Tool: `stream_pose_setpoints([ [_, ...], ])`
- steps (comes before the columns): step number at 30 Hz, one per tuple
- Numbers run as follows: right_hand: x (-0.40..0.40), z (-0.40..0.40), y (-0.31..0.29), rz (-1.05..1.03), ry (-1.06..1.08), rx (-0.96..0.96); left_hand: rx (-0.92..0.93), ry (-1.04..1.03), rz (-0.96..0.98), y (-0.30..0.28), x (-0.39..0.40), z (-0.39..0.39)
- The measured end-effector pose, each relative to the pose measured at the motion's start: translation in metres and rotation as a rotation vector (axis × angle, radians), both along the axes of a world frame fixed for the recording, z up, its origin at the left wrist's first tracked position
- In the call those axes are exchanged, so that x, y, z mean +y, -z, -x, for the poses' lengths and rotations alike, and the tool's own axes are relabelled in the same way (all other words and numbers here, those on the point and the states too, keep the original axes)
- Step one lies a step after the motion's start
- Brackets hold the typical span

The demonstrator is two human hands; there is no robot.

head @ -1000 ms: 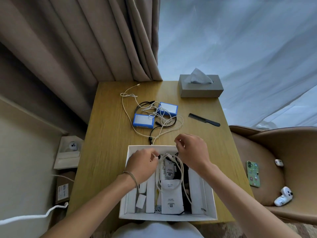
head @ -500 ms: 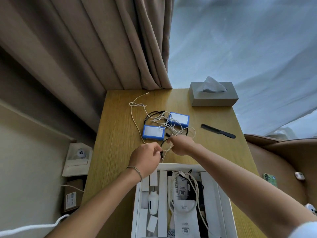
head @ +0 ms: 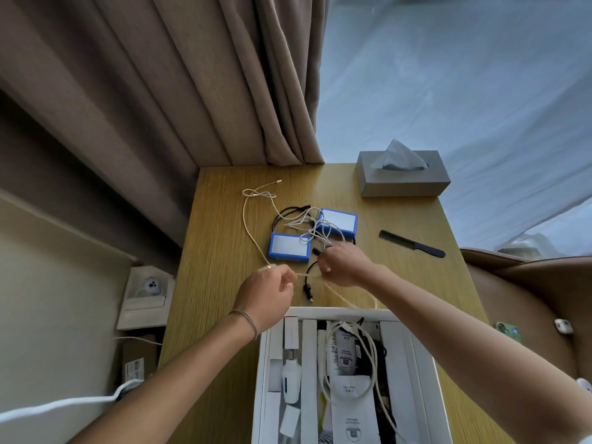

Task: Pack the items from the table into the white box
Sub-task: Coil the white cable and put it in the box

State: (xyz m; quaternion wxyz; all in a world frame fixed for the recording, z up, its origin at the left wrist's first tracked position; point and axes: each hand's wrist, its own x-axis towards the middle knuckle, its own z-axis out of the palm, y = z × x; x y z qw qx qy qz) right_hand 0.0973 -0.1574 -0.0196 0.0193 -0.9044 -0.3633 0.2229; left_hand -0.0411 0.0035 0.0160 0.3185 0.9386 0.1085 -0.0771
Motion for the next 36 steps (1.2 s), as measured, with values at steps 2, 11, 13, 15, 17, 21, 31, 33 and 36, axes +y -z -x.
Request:
stream_pose_setpoints([
  [2,-0.005,0.004,-0.020,-0.128,0.066,0.113,-0.041,0.056,-0.010,-0.001,-0.002,-0.004],
  [11,-0.034,0.031,-0.104,-0.599,0.225,0.263,-0.097,0.283,-0.021,-0.021,-0.016,-0.030],
  [13,-0.042,0.033,-0.114,-0.673,0.265,0.281,-0.012,0.277,0.080,-0.030,-0.017,-0.030],
  [15,-0.049,0.033,-0.119,-0.728,0.320,0.271,-0.015,0.254,0.229,-0.037,-0.017,-0.030],
  [17,-0.058,0.033,-0.119,-0.750,0.369,0.295,-0.045,0.186,0.407,-0.050,-0.018,-0.028],
  [21,-0.084,0.040,-0.112,-0.824,0.540,0.447,-0.032,0.082,0.720,-0.076,-0.004,-0.021],
  [31,-0.062,0.073,-0.091,-0.936,0.716,0.710,-0.139,-0.206,1.787,-0.130,-0.015,-0.010],
  [33,-0.046,0.079,-0.090,-0.947,0.715,0.659,-0.142,-0.226,1.878,-0.138,-0.022,-0.012],
  [36,-0.032,0.085,-0.096,-1.125,0.743,0.461,-0.212,-0.214,1.877,-0.151,-0.028,-0.013],
])
